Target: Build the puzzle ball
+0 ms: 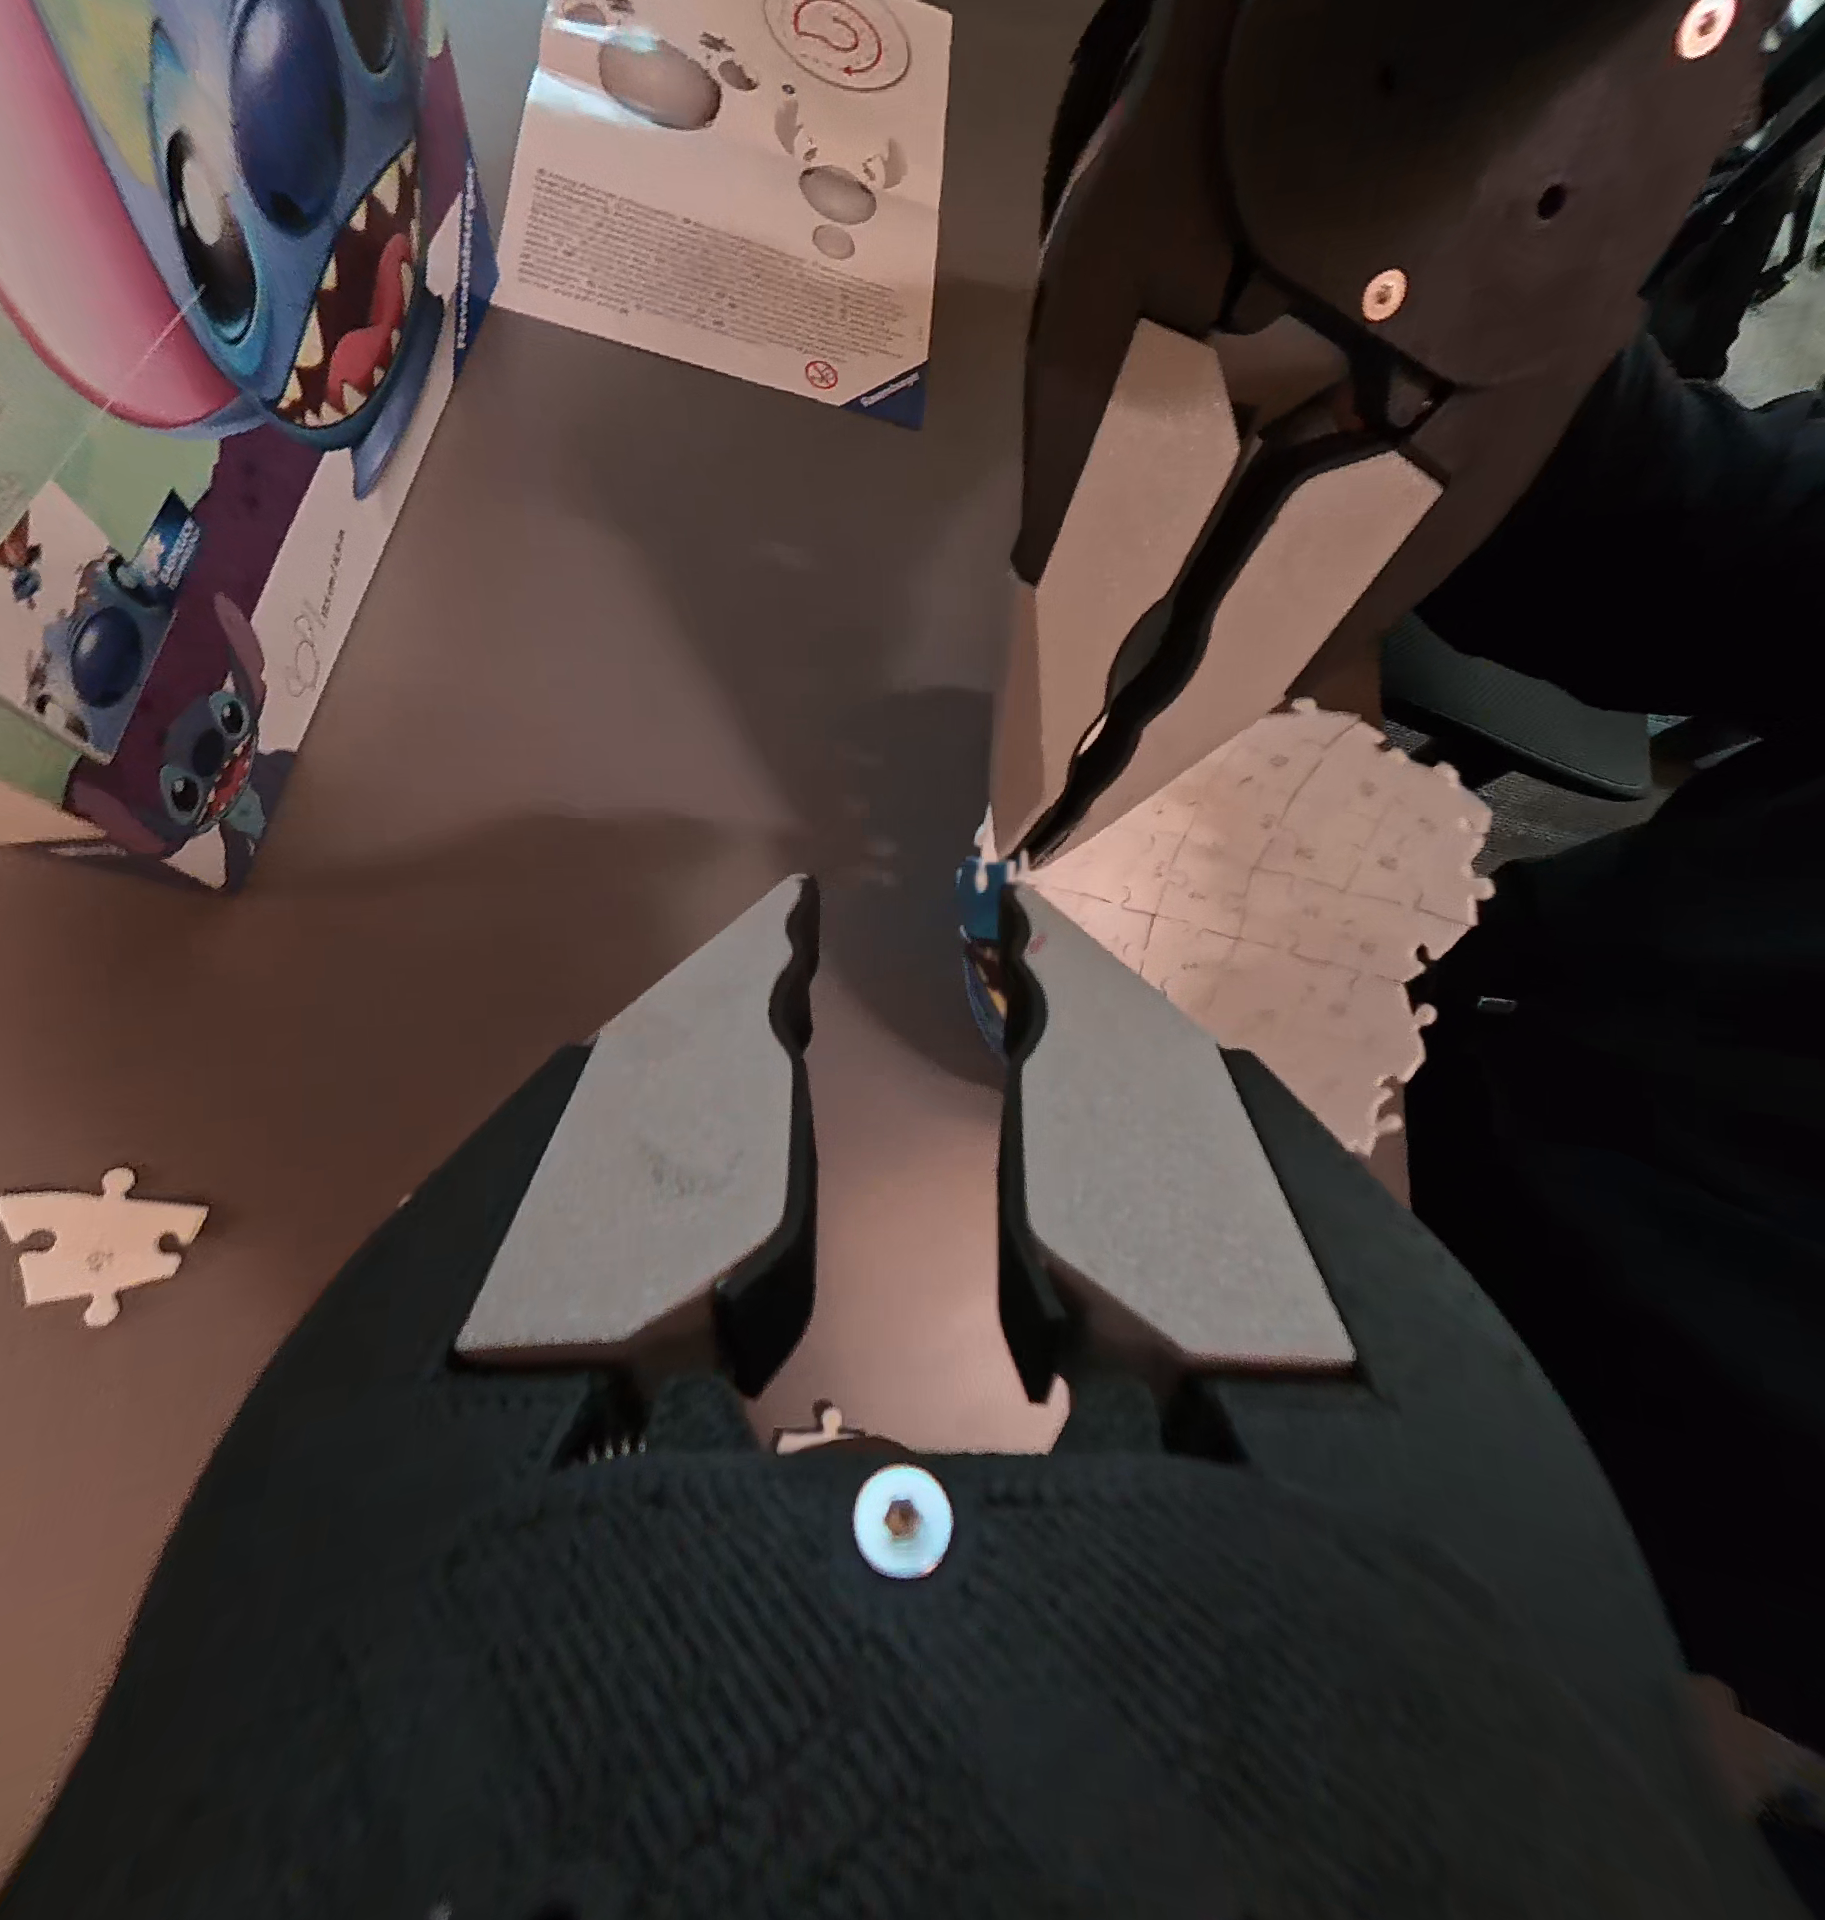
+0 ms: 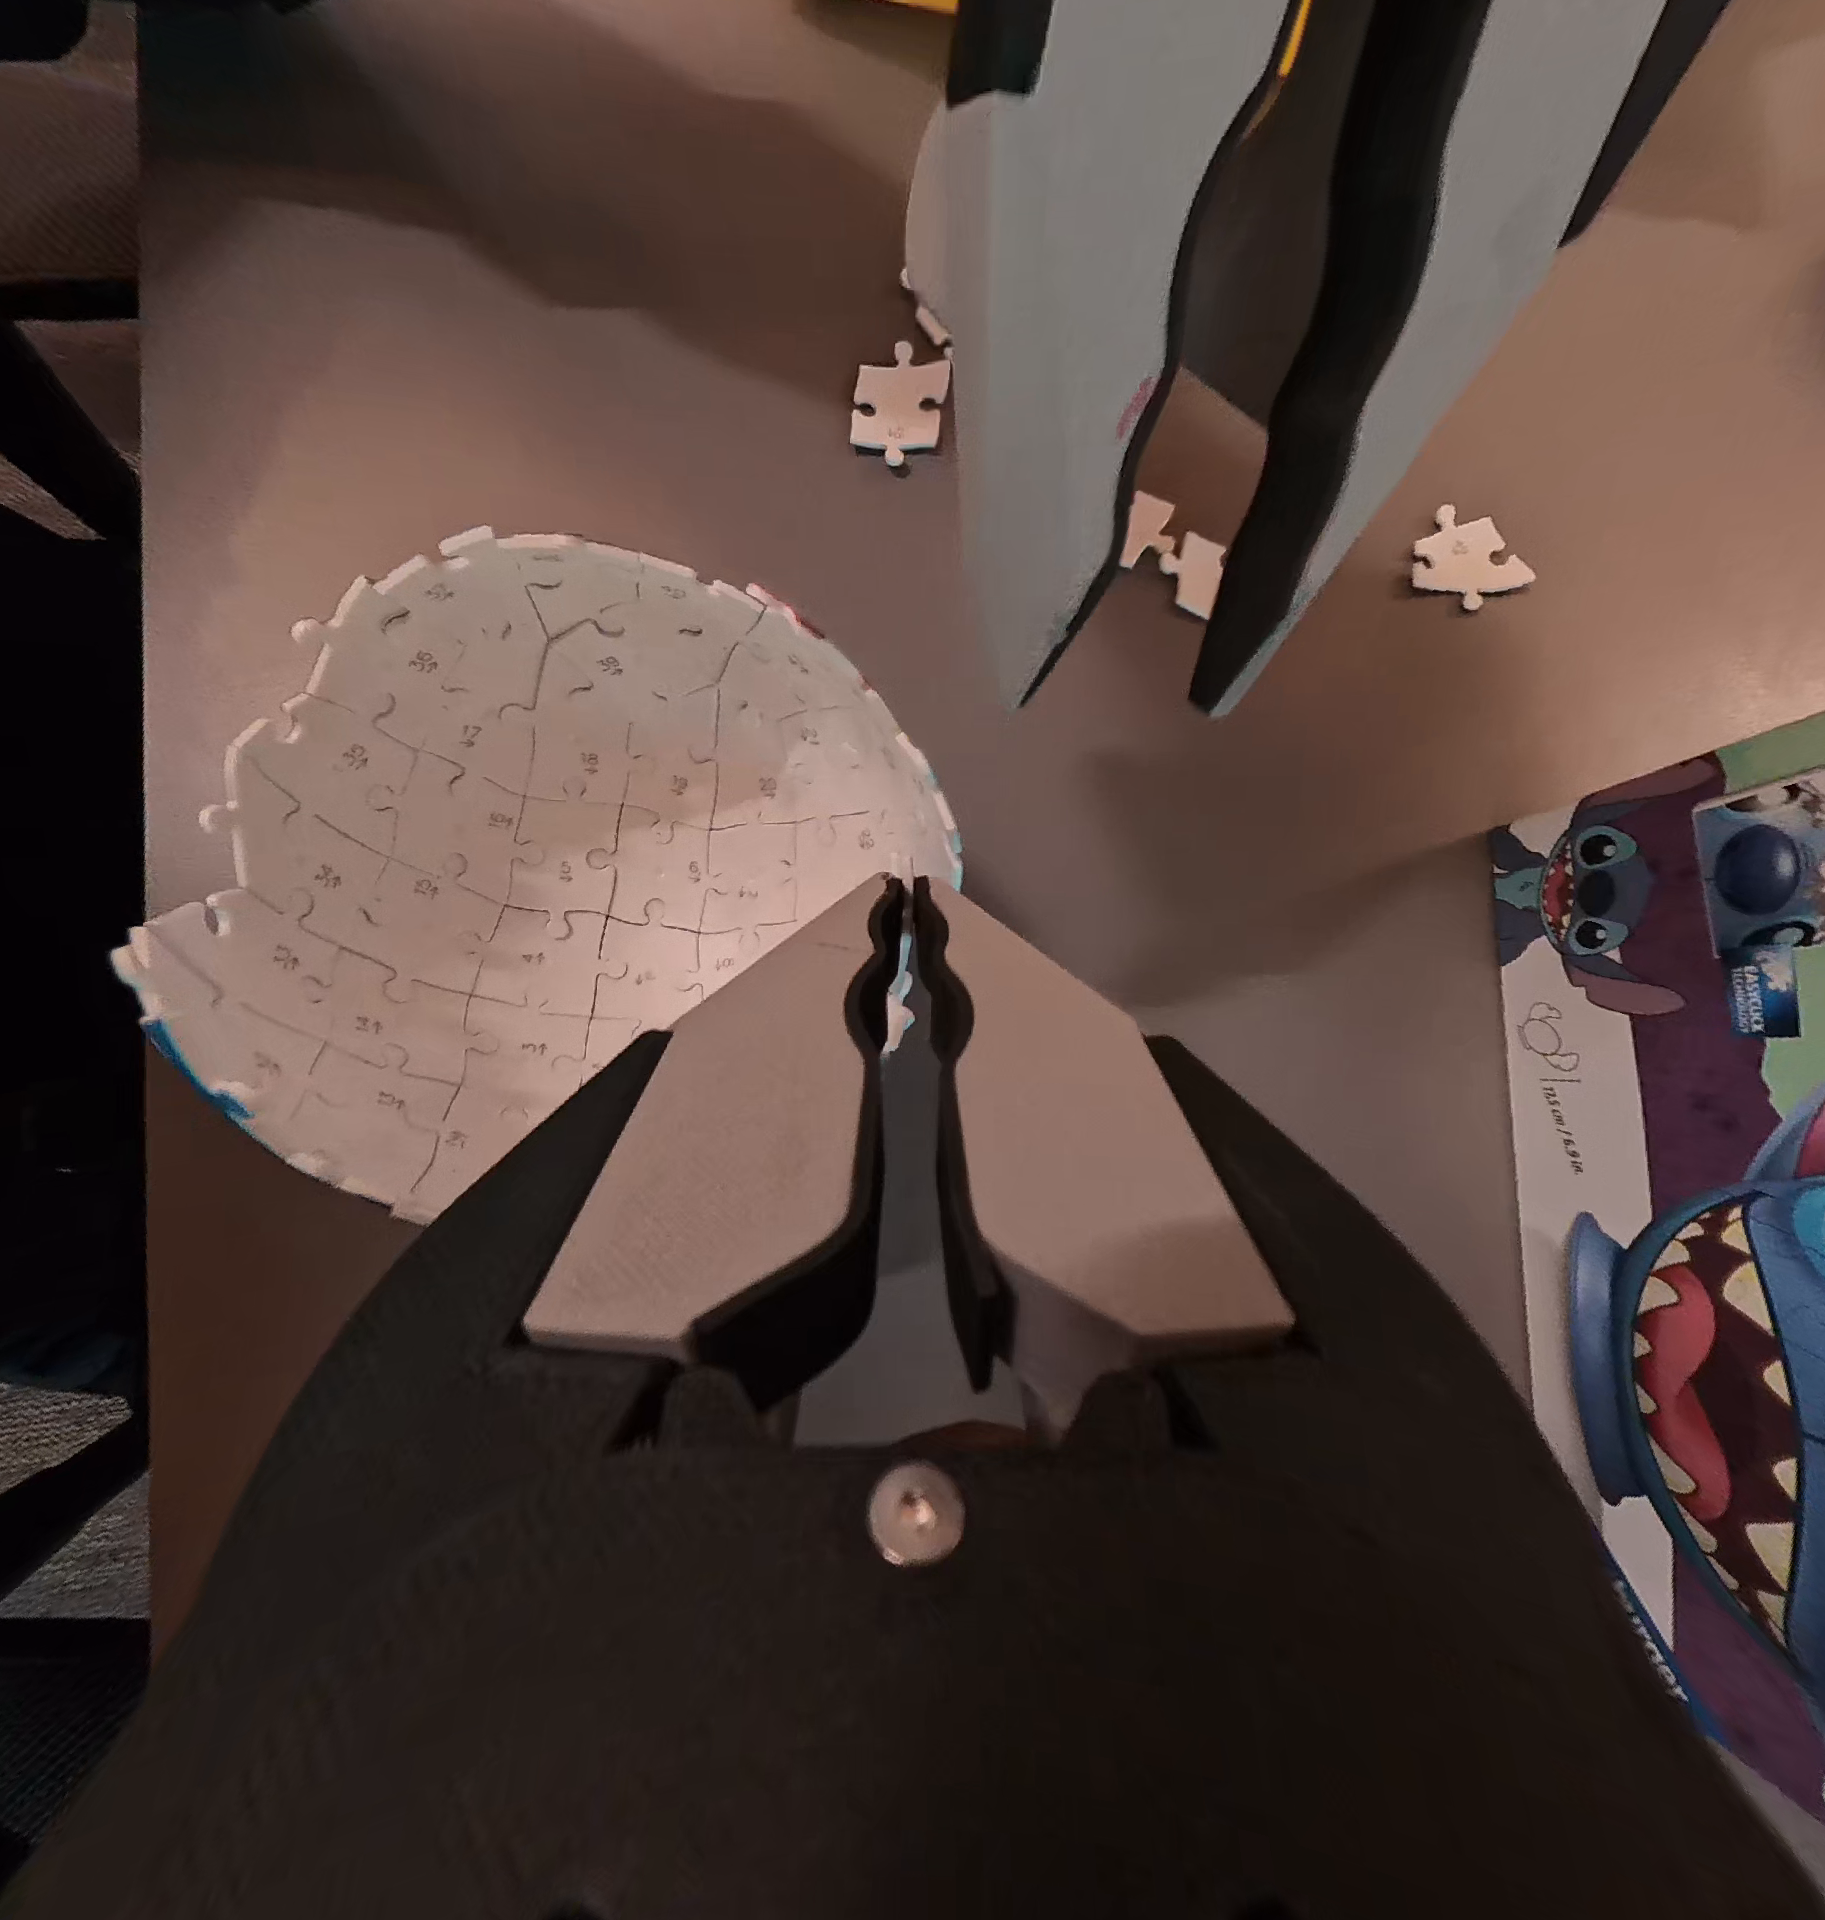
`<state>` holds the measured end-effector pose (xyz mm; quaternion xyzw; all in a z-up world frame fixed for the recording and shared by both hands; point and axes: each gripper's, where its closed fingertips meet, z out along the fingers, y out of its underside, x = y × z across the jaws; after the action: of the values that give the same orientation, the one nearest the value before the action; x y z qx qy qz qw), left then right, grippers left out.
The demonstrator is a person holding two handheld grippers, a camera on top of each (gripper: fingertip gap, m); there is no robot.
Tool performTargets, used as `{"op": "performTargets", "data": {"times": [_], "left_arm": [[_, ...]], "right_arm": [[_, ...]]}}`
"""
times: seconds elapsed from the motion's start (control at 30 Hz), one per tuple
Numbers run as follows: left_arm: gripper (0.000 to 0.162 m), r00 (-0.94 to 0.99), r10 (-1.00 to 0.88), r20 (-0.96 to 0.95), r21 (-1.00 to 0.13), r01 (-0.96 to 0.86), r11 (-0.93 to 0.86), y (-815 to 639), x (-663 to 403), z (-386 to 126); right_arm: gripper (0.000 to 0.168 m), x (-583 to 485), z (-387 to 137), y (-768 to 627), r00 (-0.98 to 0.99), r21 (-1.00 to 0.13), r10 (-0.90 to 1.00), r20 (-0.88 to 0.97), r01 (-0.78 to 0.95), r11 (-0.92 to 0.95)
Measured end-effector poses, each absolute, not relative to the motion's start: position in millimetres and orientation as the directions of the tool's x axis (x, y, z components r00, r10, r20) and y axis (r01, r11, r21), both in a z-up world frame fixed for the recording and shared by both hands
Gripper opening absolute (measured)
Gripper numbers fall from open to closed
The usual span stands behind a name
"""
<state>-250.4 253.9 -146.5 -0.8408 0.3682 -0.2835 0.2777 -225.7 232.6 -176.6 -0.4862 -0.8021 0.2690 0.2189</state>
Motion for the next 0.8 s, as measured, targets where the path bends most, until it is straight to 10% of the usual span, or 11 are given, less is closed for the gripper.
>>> {"op": "performTargets", "data": {"times": [0.8], "left_arm": [[0.046, 0.433, -0.771, 0.467, -0.561, -0.530, -0.637, 230.3, -223.5, -167.4]], "right_arm": [[0.000, -225.2, -183.8, 235.3, -0.443, -0.615, 0.893, 0.079, 0.683, 0.393]]}}
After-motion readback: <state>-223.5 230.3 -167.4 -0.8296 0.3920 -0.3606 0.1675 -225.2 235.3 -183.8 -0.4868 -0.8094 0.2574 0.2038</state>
